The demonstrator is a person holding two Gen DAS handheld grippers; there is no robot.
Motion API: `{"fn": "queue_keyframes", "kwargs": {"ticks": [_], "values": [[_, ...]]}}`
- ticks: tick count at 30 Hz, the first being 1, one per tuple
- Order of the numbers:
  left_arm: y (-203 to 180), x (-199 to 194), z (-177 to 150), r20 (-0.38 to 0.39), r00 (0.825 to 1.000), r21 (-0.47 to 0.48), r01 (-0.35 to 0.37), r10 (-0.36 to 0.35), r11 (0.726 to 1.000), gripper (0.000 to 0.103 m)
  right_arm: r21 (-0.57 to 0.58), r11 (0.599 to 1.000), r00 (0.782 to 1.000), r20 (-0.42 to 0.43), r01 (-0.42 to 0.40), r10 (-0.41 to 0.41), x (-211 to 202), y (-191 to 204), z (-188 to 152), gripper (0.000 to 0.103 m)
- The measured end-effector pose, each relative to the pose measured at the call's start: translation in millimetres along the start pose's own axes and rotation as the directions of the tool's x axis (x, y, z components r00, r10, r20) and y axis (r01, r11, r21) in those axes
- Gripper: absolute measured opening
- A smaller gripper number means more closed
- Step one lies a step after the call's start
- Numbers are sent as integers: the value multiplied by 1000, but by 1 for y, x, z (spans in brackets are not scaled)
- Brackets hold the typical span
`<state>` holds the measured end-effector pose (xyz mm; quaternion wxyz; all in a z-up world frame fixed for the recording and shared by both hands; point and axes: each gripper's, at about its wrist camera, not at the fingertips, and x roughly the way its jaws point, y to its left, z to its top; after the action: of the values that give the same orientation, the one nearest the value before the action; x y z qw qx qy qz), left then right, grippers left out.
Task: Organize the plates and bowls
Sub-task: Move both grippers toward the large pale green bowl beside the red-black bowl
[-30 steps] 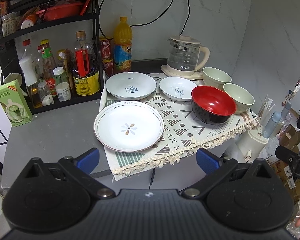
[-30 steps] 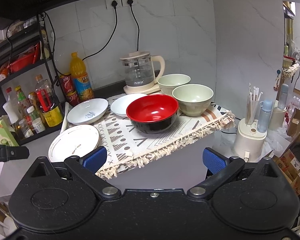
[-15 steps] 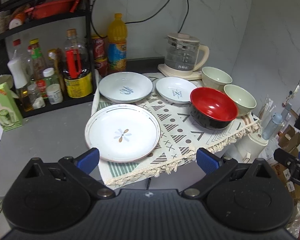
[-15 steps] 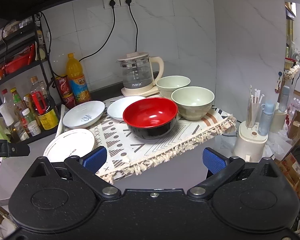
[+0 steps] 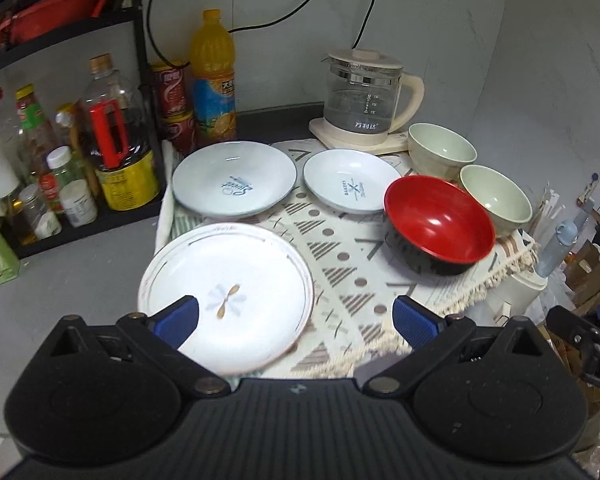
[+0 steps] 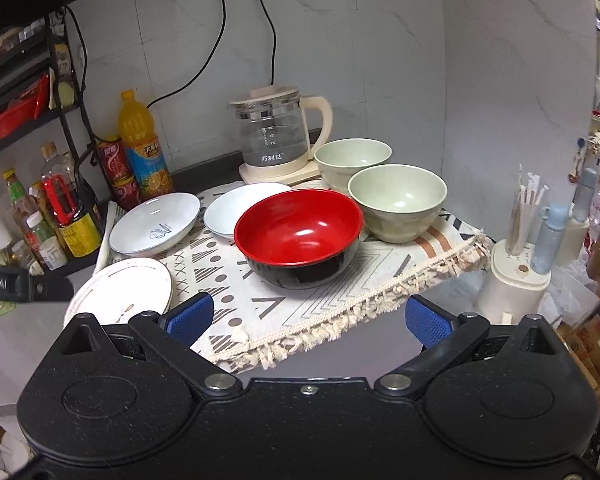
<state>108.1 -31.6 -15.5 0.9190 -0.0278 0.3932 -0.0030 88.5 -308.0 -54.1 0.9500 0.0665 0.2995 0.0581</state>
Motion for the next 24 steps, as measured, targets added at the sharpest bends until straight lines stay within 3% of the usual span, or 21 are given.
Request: {"fn": "queue_keyframes", "kwargs": {"ticks": [7, 15, 24], "values": [[-13, 36, 32, 2, 1000, -9, 18, -18, 1000, 102, -8, 999, 999, -6, 32, -32, 30, -15, 23, 103], [-27, 68, 59, -12, 999, 51, 54, -53, 997, 102, 47, 995, 996, -14, 90, -89, 68, -29, 48, 103], [-42, 92, 78, -69, 995, 71, 79, -74, 994, 101, 75, 987, 989, -41, 141, -139, 95, -43, 63, 103]]}}
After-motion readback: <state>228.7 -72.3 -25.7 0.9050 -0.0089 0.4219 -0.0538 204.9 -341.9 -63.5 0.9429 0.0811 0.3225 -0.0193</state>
